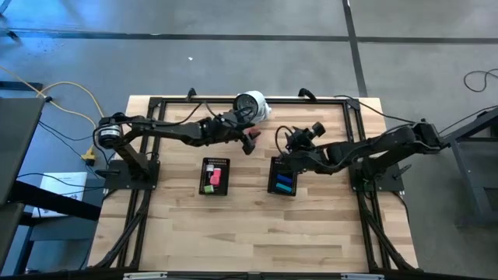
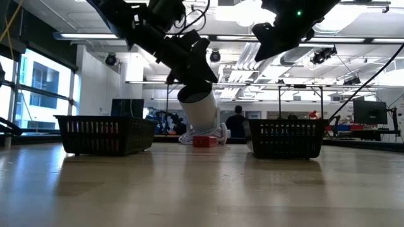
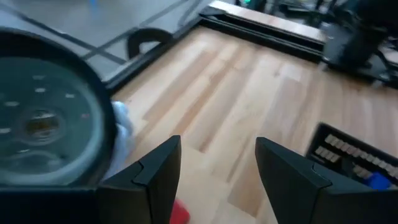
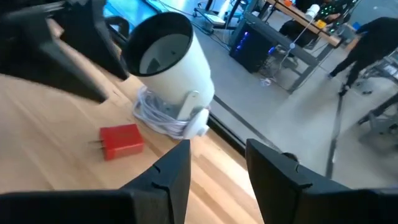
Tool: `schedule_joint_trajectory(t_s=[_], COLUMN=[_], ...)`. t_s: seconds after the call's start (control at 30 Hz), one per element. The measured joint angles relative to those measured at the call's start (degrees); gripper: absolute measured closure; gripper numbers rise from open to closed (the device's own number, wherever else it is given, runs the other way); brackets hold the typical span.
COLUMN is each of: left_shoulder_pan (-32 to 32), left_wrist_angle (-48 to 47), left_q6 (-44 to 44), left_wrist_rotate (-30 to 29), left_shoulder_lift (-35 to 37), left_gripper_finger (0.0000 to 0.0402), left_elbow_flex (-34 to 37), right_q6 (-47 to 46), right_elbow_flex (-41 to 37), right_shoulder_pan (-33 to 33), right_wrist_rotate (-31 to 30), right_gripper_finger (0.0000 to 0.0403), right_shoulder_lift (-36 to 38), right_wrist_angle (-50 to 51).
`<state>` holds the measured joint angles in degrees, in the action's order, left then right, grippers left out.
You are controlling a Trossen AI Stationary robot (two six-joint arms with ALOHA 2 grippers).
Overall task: Pick & Place Office items
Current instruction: Put the red charger adapter into the left black bin
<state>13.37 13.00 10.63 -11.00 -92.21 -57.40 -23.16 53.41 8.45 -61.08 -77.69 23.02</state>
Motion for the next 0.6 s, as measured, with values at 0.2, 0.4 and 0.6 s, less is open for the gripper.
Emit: schedule_joint_trajectory(t_s=[0.2, 0.4, 0.6], left_shoulder_pan=[0.57, 1.09, 0.98], left_wrist_angle=[0.84, 3.16, 2.95], left_q6=[-1.86, -5.47, -6.34], left_wrist_rotate=[2.59, 2.71, 2.07], left_shoulder_lift=[-1.2, -2.14, -2.13], left_gripper_finger=[0.0201, 0.0201, 0.0201], left_elbow_flex=[0.02, 0.01, 0.0], right_q6=[2.64, 3.07, 3.09], right_elbow_flex=[0.0, 0.0, 0.0], right_shoulder_pan=[-1.57, -2.69, -3.0], right_wrist_rotate=[0.05, 2.91, 4.44], right_gripper_finger=[0.0263, 0.0263, 0.0263], right_shoulder_lift=[0.0, 0.0, 0.0], right_wrist_angle=[0.36, 0.8, 0.77])
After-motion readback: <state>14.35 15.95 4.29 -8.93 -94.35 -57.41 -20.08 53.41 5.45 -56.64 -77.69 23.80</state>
